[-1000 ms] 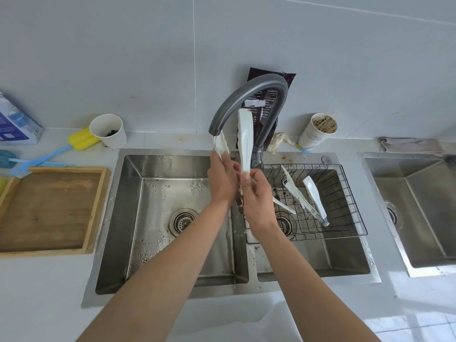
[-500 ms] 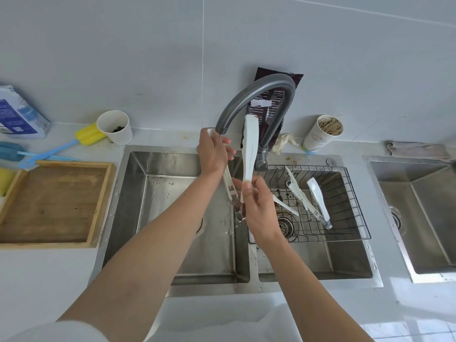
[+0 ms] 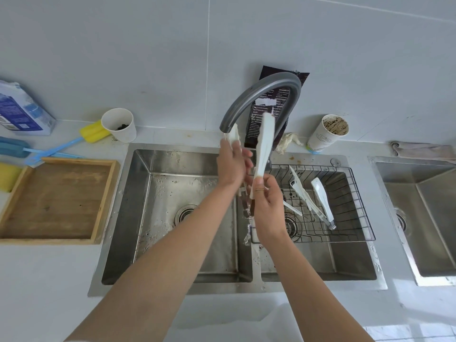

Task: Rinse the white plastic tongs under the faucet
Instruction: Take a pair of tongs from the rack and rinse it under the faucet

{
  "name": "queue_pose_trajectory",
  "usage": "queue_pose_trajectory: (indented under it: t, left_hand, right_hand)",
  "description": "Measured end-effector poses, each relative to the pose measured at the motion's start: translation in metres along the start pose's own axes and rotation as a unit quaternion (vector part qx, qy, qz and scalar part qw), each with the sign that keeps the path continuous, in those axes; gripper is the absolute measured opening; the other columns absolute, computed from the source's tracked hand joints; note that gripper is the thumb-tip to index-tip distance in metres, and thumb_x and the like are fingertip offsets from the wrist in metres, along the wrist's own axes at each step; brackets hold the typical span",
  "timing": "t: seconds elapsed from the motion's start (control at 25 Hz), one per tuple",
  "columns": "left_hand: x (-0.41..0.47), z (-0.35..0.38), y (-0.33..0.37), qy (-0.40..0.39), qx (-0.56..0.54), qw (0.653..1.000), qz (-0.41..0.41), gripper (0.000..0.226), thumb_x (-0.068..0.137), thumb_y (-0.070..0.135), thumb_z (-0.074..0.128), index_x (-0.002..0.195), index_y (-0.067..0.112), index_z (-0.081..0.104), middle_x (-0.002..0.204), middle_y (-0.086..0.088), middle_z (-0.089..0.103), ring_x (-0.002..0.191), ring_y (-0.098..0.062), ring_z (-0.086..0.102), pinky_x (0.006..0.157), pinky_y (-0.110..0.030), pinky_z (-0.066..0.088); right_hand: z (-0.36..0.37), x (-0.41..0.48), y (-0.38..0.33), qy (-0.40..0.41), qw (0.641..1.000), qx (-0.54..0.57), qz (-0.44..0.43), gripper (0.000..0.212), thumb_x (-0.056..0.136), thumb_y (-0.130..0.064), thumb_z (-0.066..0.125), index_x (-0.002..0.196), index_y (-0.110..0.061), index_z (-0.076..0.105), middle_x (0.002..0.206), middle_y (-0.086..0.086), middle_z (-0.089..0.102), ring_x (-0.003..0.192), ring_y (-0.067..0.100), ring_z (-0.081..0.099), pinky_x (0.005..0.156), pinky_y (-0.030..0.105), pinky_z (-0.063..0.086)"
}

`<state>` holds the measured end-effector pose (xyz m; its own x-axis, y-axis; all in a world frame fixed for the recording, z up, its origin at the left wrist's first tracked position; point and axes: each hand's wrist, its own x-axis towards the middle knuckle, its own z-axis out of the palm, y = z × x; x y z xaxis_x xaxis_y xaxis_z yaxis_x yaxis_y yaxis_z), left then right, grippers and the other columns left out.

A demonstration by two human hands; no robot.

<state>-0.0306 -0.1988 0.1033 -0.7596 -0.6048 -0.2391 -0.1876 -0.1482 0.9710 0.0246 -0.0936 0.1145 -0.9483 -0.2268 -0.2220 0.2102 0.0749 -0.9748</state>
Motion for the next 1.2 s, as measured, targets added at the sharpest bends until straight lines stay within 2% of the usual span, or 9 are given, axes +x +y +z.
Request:
queue_pose_trajectory:
  t: [0.2, 0.36, 0.48, 0.56, 0.64, 0.76, 0.92, 1.04, 1.2]
  left_hand:
    - [-0.017, -0.007, -0.014, -0.034, 0.022, 0.999, 0.022, 0.019, 0.107, 0.025, 0.033, 0.104, 0.009, 0.043, 0.078, -0.003, 0.063, 0.052, -0.004, 0.06, 0.048, -0.016, 0.048]
    - [-0.018, -0.018, -0.016, -0.05, 0.054, 0.997, 0.022, 0.023, 0.106, 0.024, 0.035, 0.117, 0.008, 0.047, 0.083, 0.007, 0.065, 0.059, 0.007, 0.063, 0.051, -0.01, 0.049]
    - [-0.013, -0.025, -0.017, -0.041, 0.038, 0.998, 0.013, 0.028, 0.105, 0.026, 0.04, 0.124, 0.01, 0.054, 0.09, 0.011, 0.07, 0.075, 0.006, 0.067, 0.073, -0.018, 0.057]
    - [-0.004, -0.029, -0.016, -0.041, 0.009, 0.999, 0.004, 0.025, 0.104, 0.023, 0.044, 0.119, 0.009, 0.058, 0.099, 0.005, 0.073, 0.09, -0.004, 0.071, 0.089, -0.031, 0.057]
    - [0.003, -0.032, -0.012, -0.038, -0.007, 0.999, 0.007, 0.017, 0.102, 0.02, 0.048, 0.11, 0.01, 0.059, 0.106, 0.002, 0.072, 0.097, -0.009, 0.071, 0.093, -0.036, 0.056]
    - [0.009, -0.033, -0.003, -0.039, -0.042, 0.998, 0.025, 0.012, 0.101, 0.012, 0.049, 0.108, 0.007, 0.058, 0.112, -0.003, 0.07, 0.098, -0.01, 0.071, 0.091, -0.03, 0.056]
    - [0.011, -0.031, 0.006, -0.042, -0.061, 0.996, 0.044, 0.016, 0.101, 0.014, 0.049, 0.103, 0.001, 0.059, 0.11, -0.007, 0.071, 0.095, -0.011, 0.072, 0.085, -0.024, 0.057]
    - [0.011, -0.034, 0.01, -0.067, -0.073, 0.995, 0.022, 0.023, 0.101, 0.021, 0.051, 0.102, 0.0, 0.06, 0.09, 0.0, 0.072, 0.077, -0.013, 0.071, 0.074, -0.028, 0.058]
    - [0.008, -0.045, 0.006, -0.118, -0.14, 0.983, -0.019, 0.027, 0.102, 0.033, 0.047, 0.107, 0.008, 0.054, 0.061, 0.009, 0.038, 0.053, -0.009, 0.032, 0.053, -0.024, 0.03]
  right_hand:
    - [0.002, 0.01, 0.004, 0.004, 1.0, 0.025, 0.001, 0.026, 0.106, -0.029, 0.042, 0.098, -0.007, 0.053, 0.08, 0.0, 0.068, 0.062, 0.021, 0.044, 0.053, 0.035, 0.037]
    - [0.013, 0.016, 0.004, 0.004, 0.999, 0.054, 0.009, 0.024, 0.105, -0.029, 0.042, 0.098, -0.011, 0.057, 0.083, 0.004, 0.068, 0.065, 0.02, 0.049, 0.058, 0.033, 0.041]
    - [0.02, 0.021, 0.005, -0.012, 0.997, 0.074, 0.009, 0.023, 0.105, -0.031, 0.043, 0.094, -0.014, 0.055, 0.093, 0.014, 0.07, 0.063, 0.03, 0.049, 0.059, 0.034, 0.042]
    - [0.023, 0.024, 0.005, -0.021, 0.996, 0.085, 0.018, 0.023, 0.105, -0.029, 0.043, 0.092, -0.011, 0.051, 0.094, 0.027, 0.064, 0.08, 0.053, 0.055, 0.065, 0.037, 0.048]
    - [0.026, 0.024, 0.003, -0.031, 0.995, 0.09, 0.02, 0.022, 0.106, -0.026, 0.041, 0.093, -0.01, 0.049, 0.101, 0.019, 0.07, 0.103, 0.045, 0.059, 0.08, 0.042, 0.055]
    - [0.028, 0.022, -0.001, -0.051, 0.993, 0.105, 0.005, 0.02, 0.106, -0.022, 0.039, 0.099, -0.006, 0.048, 0.114, 0.016, 0.07, 0.116, 0.021, 0.066, 0.098, 0.046, 0.054]
    - [0.028, 0.023, -0.004, -0.056, 0.99, 0.129, -0.002, 0.023, 0.106, -0.021, 0.038, 0.109, -0.001, 0.049, 0.11, 0.022, 0.068, 0.117, 0.027, 0.065, 0.087, 0.032, 0.058]
    - [0.026, 0.027, -0.004, -0.048, 0.99, 0.135, 0.007, 0.023, 0.107, -0.022, 0.037, 0.108, -0.003, 0.049, 0.114, 0.029, 0.065, 0.104, 0.024, 0.069, 0.082, 0.031, 0.058]
    - [0.02, 0.028, 0.001, -0.038, 0.991, 0.123, 0.046, 0.026, 0.107, -0.027, 0.038, 0.109, -0.004, 0.05, 0.109, 0.019, 0.072, 0.097, 0.027, 0.073, 0.082, 0.04, 0.06]
